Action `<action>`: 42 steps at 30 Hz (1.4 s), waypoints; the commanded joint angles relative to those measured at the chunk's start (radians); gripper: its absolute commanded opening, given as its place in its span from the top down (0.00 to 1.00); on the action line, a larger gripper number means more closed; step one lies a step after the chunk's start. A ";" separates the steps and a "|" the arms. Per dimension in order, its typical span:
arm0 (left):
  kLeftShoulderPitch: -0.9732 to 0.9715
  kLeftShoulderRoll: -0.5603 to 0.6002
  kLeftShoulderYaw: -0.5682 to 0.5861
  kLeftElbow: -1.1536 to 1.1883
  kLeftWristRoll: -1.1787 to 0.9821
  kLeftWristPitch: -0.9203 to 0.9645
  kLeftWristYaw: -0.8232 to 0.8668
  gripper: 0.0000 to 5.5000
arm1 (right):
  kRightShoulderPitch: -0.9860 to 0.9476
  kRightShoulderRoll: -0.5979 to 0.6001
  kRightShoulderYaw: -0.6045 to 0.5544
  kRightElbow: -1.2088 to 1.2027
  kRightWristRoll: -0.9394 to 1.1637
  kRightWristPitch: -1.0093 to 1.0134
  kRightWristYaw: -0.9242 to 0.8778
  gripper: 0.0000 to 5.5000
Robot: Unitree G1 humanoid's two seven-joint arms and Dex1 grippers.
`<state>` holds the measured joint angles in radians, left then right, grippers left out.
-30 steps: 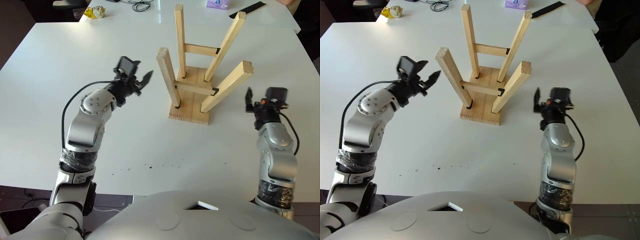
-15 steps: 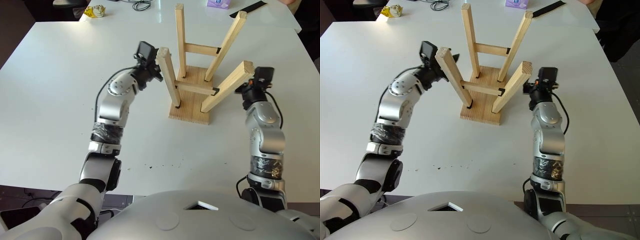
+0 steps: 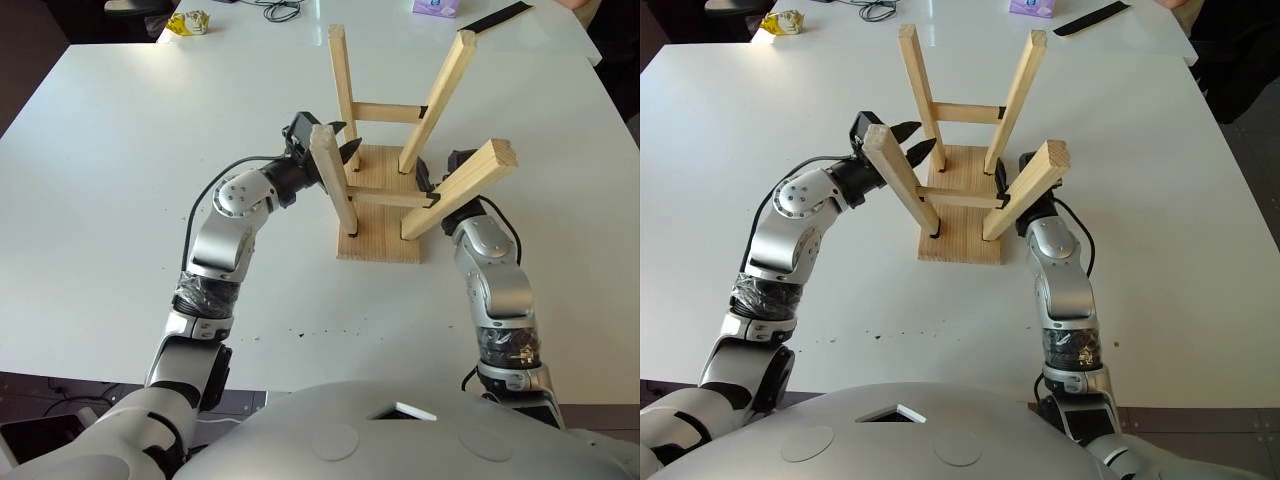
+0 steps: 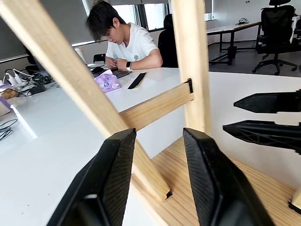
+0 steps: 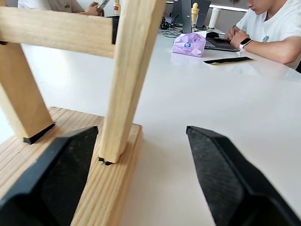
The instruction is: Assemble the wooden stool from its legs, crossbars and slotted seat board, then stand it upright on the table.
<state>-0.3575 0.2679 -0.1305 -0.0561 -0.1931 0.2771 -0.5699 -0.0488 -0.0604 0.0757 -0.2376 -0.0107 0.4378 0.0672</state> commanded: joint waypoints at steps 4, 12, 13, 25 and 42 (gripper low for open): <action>0.115 0.066 0.091 -0.103 -0.014 0.098 0.042 0.66 | 0.046 -0.036 -0.108 -0.053 -0.028 -0.013 -0.066 0.36; 0.249 0.082 0.209 -0.207 -0.033 0.192 0.128 0.66 | 0.183 -0.020 -0.272 -0.225 0.038 0.015 -0.094 0.36; 0.268 0.077 0.231 -0.236 -0.044 0.205 0.143 0.66 | 0.221 -0.005 -0.289 -0.277 0.055 0.033 -0.098 0.36; 0.274 0.068 0.271 -0.372 -0.065 0.244 0.242 0.81 | 0.319 0.087 -0.203 -0.572 0.048 0.193 -0.179 0.51; 0.146 0.115 -0.090 -0.618 -0.174 0.399 0.052 0.81 | 0.022 0.205 0.088 -0.539 0.049 0.475 -0.239 0.51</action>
<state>-0.1219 0.4202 -0.0971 -0.6036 -0.3158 0.6518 -0.4638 0.0233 0.0728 0.0524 -0.8280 0.0148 0.8739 -0.1888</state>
